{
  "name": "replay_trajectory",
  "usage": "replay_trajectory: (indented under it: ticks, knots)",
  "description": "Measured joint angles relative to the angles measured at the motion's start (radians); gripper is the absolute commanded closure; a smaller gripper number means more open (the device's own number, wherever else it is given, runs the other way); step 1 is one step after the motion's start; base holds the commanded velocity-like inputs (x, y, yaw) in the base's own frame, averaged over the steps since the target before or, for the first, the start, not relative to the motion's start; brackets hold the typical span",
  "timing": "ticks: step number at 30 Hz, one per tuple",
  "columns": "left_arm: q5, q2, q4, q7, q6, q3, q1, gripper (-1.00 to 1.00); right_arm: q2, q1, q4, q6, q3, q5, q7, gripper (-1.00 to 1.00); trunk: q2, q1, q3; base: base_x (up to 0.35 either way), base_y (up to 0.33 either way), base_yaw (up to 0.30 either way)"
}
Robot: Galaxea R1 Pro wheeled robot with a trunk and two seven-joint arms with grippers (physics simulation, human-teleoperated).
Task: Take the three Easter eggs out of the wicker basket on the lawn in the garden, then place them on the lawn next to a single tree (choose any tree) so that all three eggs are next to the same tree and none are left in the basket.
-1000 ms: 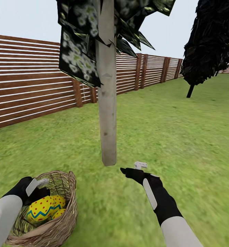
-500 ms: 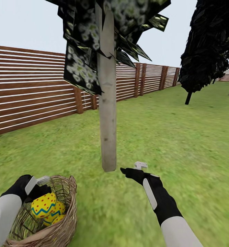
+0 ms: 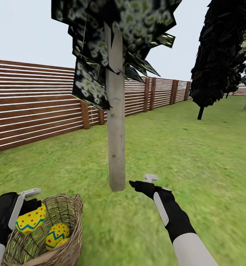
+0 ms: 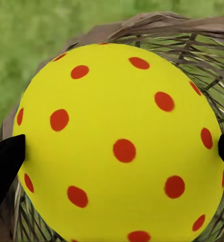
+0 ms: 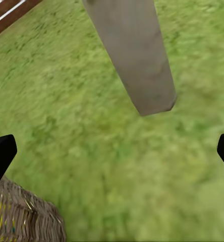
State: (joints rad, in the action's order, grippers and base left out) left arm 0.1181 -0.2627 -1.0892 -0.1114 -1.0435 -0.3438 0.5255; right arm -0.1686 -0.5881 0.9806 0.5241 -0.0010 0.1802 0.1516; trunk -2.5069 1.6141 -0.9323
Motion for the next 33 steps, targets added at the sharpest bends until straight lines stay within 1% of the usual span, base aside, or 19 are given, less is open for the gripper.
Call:
replay_trajectory:
  ticks: [2,4,5,6,9,11,12,14,15,16,17,18,20,21,22,24,27,29,33]
  knots:
    - [0.0,0.001,-0.011,0.0,0.0,0.0,-0.002,1.0,0.0,0.0,0.0,0.0,0.0,0.0,0.0,-1.0,0.0,-0.001,0.008,0.0,0.0,0.0]
    - [-0.001,0.003,-0.066,0.0,0.0,0.001,-0.022,1.0,0.0,0.0,0.0,0.0,0.0,0.0,-0.001,-1.0,0.001,-0.002,0.015,0.0,0.0,0.0]
    - [-0.001,0.004,-0.106,0.0,0.0,0.0,-0.04,1.0,0.0,0.0,0.0,0.0,0.0,0.0,-0.001,-1.0,0.001,-0.002,0.019,0.0,0.0,0.0]
    - [-0.002,0.005,-0.181,0.0,0.0,0.0,-0.068,1.0,0.0,0.0,0.0,0.0,0.0,0.0,-0.001,-1.0,0.001,-0.003,0.023,0.0,0.0,0.0]
    - [0.001,0.01,-0.365,0.0,0.0,0.0,-0.118,1.0,0.0,0.0,0.0,0.0,0.0,0.0,-0.001,-1.0,0.002,-0.004,0.035,0.0,0.0,0.0]
    - [0.003,0.011,-0.433,0.0,0.0,0.0,-0.129,1.0,0.0,0.001,0.0,0.0,0.0,0.0,-0.002,-1.0,0.003,-0.005,0.043,0.0,0.0,0.0]
    - [0.004,0.011,-0.45,0.0,0.0,0.001,-0.131,1.0,0.0,0.001,0.0,0.0,0.0,0.0,-0.002,-1.0,0.003,-0.005,0.046,0.0,0.0,0.0]
    - [0.005,0.012,-0.475,0.0,0.0,0.013,-0.134,1.0,0.0,0.0,0.0,0.0,-0.001,0.0,-0.002,-1.0,0.003,-0.006,0.054,0.0,0.0,0.0]
    - [0.009,0.016,-0.485,0.0,0.001,0.033,-0.134,1.0,0.0,0.0,0.0,0.0,-0.001,0.0,-0.002,-1.0,0.004,-0.007,0.058,0.0,0.0,0.0]
    - [0.007,0.018,-0.487,0.0,0.0,0.041,-0.133,1.0,0.001,0.0,0.0,0.0,-0.001,0.0,-0.002,-1.0,0.004,-0.007,0.062,0.0,0.0,0.0]
    - [0.013,0.034,-0.49,-0.001,0.001,0.06,-0.132,1.0,0.004,0.0,0.0,0.0,-0.001,0.0,-0.002,-1.0,0.004,-0.008,0.066,0.0,0.0,0.0]
    - [0.009,0.045,-0.492,-0.001,0.001,0.07,-0.131,1.0,0.005,0.0,-0.001,0.0,-0.001,0.0,-0.002,-1.0,0.004,-0.008,0.07,0.0,0.0,0.0]
    - [0.004,0.06,-0.494,-0.005,0.0,0.093,-0.125,1.0,0.007,0.0,-0.001,0.0,-0.001,0.0,-0.002,-1.0,0.005,-0.009,0.077,0.0,0.0,0.0]
    - [0.005,0.067,-0.494,-0.007,0.001,0.113,-0.123,1.0,0.007,0.0,-0.002,0.0,-0.001,0.0,-0.003,-1.0,0.005,-0.009,0.081,0.0,0.0,0.0]
    - [0.011,0.085,-0.495,-0.009,0.001,0.152,-0.121,1.0,0.007,0.0,-0.003,0.0,-0.001,0.0,-0.003,-1.0,0.005,-0.01,0.085,0.0,0.0,0.0]
    - [0.003,0.109,-0.494,-0.01,0.001,0.191,-0.12,1.0,0.008,0.0,-0.004,-0.001,-0.001,0.0,-0.002,-1.0,0.006,-0.011,0.093,0.0,0.0,0.0]
    - [0.002,0.127,-0.501,-0.011,0.0,0.216,-0.12,1.0,0.008,0.0,-0.002,-0.003,-0.001,-0.003,0.002,-1.0,0.006,-0.012,0.105,0.0,0.0,0.0]
    - [0.001,0.131,-0.503,-0.011,0.0,0.221,-0.12,1.0,0.008,0.001,0.0,-0.003,-0.002,-0.003,0.004,-1.0,0.007,-0.013,0.112,0.0,0.0,-0.03]
    - [0.004,0.134,-0.505,-0.011,0.0,0.223,-0.12,1.0,0.012,0.001,0.0,0.0,-0.002,-0.003,0.005,-1.0,0.007,-0.013,0.116,0.0,0.0,-0.141]
